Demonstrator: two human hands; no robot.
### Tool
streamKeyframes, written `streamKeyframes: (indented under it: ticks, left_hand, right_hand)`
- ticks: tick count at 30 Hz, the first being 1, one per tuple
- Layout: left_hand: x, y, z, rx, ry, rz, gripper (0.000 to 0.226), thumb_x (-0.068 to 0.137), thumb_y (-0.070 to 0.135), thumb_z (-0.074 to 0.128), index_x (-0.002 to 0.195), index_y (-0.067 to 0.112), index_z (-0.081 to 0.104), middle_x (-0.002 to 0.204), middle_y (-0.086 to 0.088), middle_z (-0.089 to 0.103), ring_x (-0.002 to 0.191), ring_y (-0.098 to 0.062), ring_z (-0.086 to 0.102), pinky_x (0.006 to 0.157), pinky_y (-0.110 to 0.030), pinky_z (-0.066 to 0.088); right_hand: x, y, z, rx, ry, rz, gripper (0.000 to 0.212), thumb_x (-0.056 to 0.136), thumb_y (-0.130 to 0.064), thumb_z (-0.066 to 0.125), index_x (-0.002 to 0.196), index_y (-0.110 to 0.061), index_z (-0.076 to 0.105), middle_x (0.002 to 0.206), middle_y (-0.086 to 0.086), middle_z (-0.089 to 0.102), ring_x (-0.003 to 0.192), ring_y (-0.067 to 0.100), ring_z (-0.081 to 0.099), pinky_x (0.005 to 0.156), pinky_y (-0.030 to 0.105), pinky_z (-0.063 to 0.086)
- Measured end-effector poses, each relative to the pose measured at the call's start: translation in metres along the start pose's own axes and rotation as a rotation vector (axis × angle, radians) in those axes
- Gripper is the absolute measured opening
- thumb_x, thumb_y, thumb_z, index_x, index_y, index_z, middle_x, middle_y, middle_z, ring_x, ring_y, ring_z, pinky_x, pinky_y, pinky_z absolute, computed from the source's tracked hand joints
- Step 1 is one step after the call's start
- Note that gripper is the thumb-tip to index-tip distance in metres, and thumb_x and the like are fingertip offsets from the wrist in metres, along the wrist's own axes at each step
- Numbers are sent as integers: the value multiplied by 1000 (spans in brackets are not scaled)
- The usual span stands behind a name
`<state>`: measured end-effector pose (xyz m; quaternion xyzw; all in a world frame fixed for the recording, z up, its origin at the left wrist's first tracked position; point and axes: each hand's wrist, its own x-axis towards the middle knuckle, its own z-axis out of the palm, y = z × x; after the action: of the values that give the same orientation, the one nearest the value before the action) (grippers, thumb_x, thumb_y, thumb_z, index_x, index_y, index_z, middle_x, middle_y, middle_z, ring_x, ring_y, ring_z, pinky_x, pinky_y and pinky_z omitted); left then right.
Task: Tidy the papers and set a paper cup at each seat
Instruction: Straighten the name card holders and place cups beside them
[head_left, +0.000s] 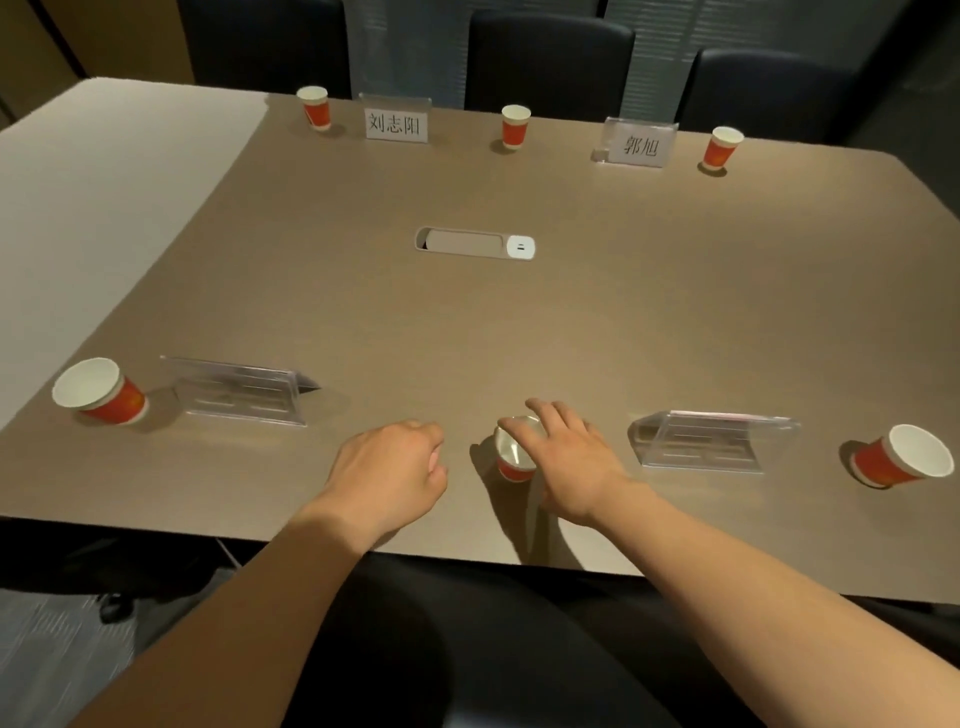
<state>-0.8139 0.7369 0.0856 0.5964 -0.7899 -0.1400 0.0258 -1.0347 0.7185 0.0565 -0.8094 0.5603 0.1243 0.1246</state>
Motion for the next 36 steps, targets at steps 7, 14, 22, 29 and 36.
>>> streamKeyframes:
  ticks: [7,14,22,29,36]
  left_hand:
    - [59,-39,9,54,-83,12,21,88,36,55,107,28,55,109,3,58,108,-21,53,86,-33,38]
    - [80,-100,5,110,33,-15,44,73,20,76,115,22,63,114,-2,64,107,-29,58,92,-40,42]
    - [89,-147,14,95,29,-5,53,68,17,78,119,19,63,120,-4,62,110,-31,57,95,-40,40]
    - [93,-193,10,194,43,-64,64,65,14,75,126,18,57,126,-9,60,117,-33,55,103,-43,37]
    - [106,-226,11,248,-176,-167,47,77,10,61,121,20,50,118,-5,62,113,-28,58,101,-39,38]
  right_hand:
    - [61,10,21,5,-87,-22,68,80,-11,66,136,-30,34,138,10,37,119,35,45,92,45,49]
    - [86,20,14,-17,-75,155,74,74,-35,71,136,-24,30,133,8,39,118,34,47,90,45,46]
    - [97,11,7,173,-82,348,60,79,-38,69,126,-17,37,119,11,48,105,36,58,76,43,52]
    - [101,-3,3,60,-96,339,88,70,-34,77,140,-26,23,133,9,39,118,34,49,90,45,52]
    - [104,-10,4,110,-118,393,63,76,-25,72,129,-22,39,126,9,45,112,34,47,89,45,53]
